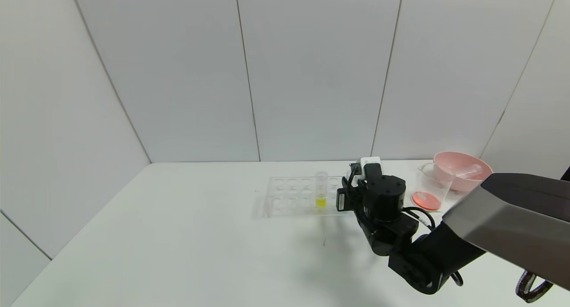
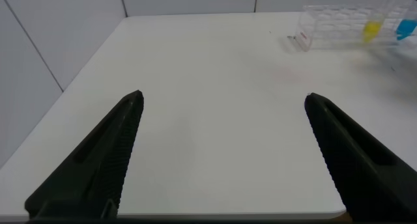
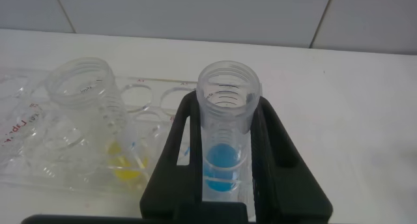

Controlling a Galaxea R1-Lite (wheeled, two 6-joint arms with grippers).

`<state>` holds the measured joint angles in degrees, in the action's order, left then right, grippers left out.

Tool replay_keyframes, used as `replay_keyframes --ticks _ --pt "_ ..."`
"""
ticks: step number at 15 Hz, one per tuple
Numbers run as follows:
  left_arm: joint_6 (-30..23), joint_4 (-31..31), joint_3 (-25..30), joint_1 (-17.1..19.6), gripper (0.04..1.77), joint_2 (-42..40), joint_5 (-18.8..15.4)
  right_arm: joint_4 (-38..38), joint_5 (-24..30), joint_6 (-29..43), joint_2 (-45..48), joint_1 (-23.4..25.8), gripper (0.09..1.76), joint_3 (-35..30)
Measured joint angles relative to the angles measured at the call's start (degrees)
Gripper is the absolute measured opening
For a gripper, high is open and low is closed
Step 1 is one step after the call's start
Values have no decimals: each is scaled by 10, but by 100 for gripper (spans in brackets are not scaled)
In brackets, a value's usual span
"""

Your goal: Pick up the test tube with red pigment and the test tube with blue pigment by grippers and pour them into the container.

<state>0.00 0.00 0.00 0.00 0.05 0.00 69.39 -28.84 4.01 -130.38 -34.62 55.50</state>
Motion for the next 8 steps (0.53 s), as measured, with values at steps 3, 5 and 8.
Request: replay_keyframes --ticks 3,5,8 --pt "0 0 0 0 176 0 0 -1 0 -13 9 0 49 7" --pt "0 0 0 0 176 0 0 -1 0 -29 22 0 49 14" --pt "0 0 0 0 176 0 0 -2 1 -50 45 0 49 24"
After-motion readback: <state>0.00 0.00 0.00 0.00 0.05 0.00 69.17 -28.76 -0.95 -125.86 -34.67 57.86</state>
